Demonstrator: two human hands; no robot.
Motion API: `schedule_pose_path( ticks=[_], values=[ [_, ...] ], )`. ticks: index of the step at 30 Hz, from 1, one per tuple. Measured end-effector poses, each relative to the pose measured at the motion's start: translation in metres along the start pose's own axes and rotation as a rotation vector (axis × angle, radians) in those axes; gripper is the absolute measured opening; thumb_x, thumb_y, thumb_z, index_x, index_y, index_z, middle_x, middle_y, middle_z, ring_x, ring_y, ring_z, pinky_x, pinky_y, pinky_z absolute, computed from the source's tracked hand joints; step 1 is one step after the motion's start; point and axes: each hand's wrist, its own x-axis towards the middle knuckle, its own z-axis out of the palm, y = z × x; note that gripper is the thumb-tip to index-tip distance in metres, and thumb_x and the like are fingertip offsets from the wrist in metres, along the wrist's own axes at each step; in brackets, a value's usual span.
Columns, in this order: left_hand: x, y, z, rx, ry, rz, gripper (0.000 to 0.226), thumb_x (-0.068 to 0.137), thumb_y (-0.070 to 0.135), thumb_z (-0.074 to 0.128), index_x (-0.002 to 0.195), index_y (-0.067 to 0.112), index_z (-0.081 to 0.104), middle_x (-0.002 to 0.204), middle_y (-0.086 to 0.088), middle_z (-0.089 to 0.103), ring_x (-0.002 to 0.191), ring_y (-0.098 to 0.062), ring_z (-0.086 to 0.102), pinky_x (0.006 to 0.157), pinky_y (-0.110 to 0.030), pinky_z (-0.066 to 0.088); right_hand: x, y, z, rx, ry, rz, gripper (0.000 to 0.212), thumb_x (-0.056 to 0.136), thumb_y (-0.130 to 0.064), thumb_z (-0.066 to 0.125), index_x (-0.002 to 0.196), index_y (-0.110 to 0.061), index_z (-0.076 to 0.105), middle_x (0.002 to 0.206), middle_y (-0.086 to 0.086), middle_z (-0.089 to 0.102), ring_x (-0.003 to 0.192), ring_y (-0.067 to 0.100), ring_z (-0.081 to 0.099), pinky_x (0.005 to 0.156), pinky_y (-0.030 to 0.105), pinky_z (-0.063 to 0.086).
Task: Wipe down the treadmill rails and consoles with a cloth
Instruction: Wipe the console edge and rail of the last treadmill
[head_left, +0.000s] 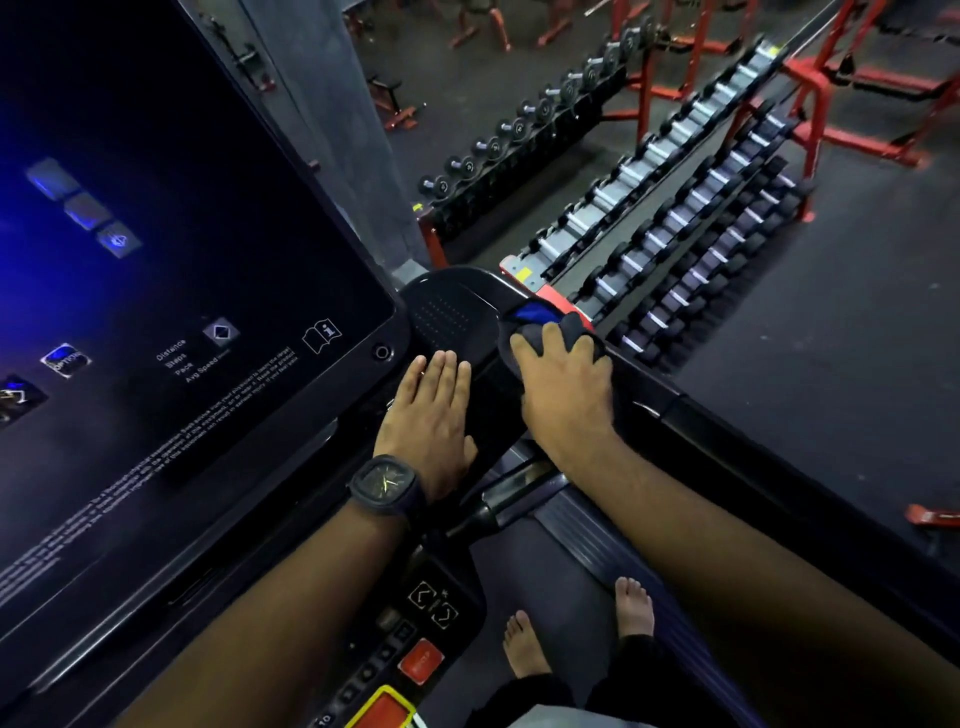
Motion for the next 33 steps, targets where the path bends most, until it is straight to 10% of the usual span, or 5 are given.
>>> schedule_pose_path(
  ticks=[5, 10, 19, 33],
  values=[
    [-0.013, -0.019, -0.001, 0.188, 0.016, 0.075, 0.077, 0.102, 0.047, 0.02, 0.155, -0.001, -0.01, 0.164, -0.019, -0.014, 0.152, -0.03, -0.015, 0.121, -0.049, -0.012, -0.021, -0.053, -0.008, 0.648, -0.063, 0.244, 0.068, 0.094, -0.036, 0.062, 0.154, -0.034, 0.03, 0.154, 0.007, 0.032, 0.125, 0.039, 0.045, 0.098, 0.049, 0.045],
    [-0.021, -0.04, -0.001, 0.345, 0.004, 0.148, 0.07, 0.103, 0.038, 0.014, 0.152, 0.001, -0.022, 0.159, -0.019, -0.029, 0.149, -0.032, -0.025, 0.12, -0.048, -0.015, -0.016, -0.095, 0.001, 0.914, -0.189, 0.471, 0.072, 0.102, -0.041, 0.05, 0.161, -0.035, 0.008, 0.169, 0.011, -0.004, 0.135, 0.046, 0.034, 0.103, 0.051, 0.042],
    [-0.036, -0.062, -0.012, 0.497, 0.051, 0.209, 0.074, 0.102, 0.042, 0.015, 0.15, 0.001, -0.025, 0.161, -0.019, -0.026, 0.15, -0.032, -0.022, 0.115, -0.055, -0.019, -0.021, -0.127, 0.006, 1.186, -0.292, 0.748, 0.074, 0.106, -0.034, 0.041, 0.162, -0.032, -0.006, 0.167, 0.011, -0.022, 0.15, 0.05, 0.004, 0.12, 0.053, 0.016],
    [-0.038, -0.078, -0.001, 0.461, 0.175, 0.305, 0.077, 0.102, 0.048, 0.015, 0.153, -0.001, -0.015, 0.163, -0.021, -0.015, 0.152, -0.033, -0.015, 0.114, -0.054, -0.02, -0.011, -0.137, 0.014, 1.172, -0.11, 0.902, 0.066, 0.104, -0.033, 0.043, 0.161, -0.04, 0.011, 0.17, 0.003, -0.008, 0.148, 0.049, 0.011, 0.116, 0.054, 0.026]
  ],
)
